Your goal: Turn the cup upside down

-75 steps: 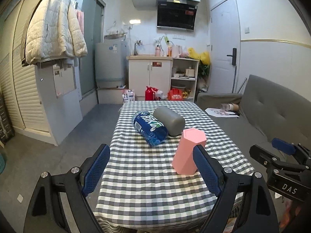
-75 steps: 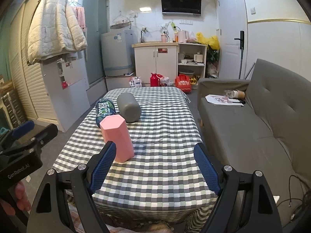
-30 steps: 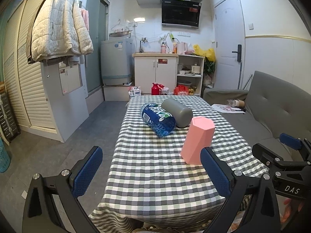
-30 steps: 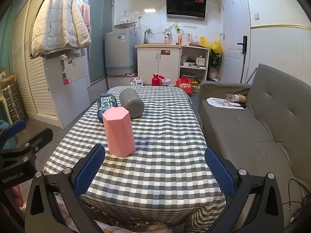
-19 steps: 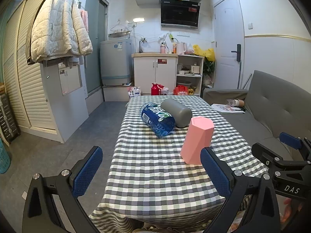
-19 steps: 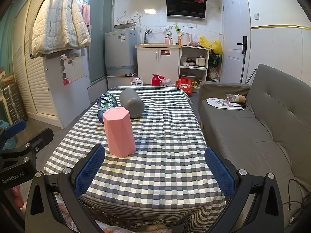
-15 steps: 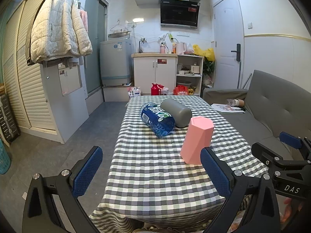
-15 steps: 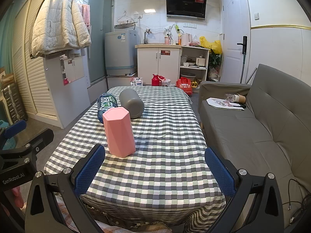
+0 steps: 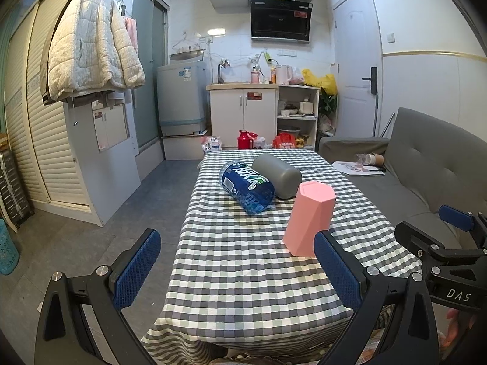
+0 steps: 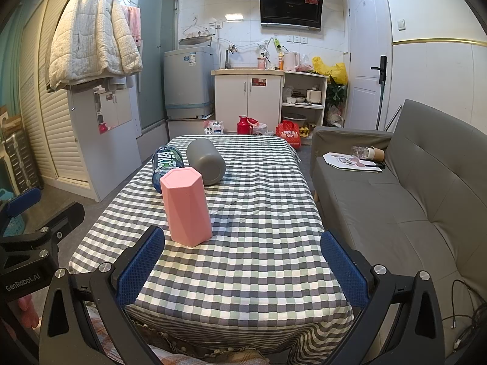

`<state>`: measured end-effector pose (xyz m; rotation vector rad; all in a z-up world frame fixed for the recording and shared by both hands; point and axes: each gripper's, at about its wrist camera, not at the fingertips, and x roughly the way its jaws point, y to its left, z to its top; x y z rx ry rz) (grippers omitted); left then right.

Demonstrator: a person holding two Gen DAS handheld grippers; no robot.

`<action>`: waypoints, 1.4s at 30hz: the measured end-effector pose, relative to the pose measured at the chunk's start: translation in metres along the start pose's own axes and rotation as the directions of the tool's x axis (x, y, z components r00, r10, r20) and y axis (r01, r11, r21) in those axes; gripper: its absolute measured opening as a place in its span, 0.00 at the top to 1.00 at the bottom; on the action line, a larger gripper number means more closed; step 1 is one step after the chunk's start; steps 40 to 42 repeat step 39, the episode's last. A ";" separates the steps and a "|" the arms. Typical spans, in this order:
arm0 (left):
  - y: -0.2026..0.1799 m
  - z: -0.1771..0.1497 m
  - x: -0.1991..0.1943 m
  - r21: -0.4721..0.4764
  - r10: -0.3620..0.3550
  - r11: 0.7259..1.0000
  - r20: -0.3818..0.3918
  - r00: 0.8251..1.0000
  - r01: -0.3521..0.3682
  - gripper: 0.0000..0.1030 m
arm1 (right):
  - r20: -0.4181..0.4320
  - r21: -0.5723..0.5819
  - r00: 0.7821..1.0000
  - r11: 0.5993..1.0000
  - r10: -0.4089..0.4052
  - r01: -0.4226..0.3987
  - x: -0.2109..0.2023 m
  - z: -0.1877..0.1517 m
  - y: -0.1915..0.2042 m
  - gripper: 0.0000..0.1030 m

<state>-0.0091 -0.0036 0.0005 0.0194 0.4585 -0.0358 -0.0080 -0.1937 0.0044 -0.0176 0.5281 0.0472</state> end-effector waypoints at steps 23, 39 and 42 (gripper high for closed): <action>0.000 0.000 0.000 0.003 0.000 1.000 -0.001 1.000 0.000 0.00 | -0.005 0.002 1.000 1.000 -0.001 0.001 0.002 -0.003 0.001 0.00; 0.001 0.000 0.000 0.005 -0.001 1.000 -0.003 1.000 0.001 0.00 | -0.012 0.004 1.000 1.000 -0.002 0.002 0.004 -0.005 0.002 0.00; 0.001 0.000 0.000 0.005 -0.001 1.000 -0.003 1.000 0.001 0.00 | -0.012 0.004 1.000 1.000 -0.002 0.002 0.004 -0.005 0.002 0.00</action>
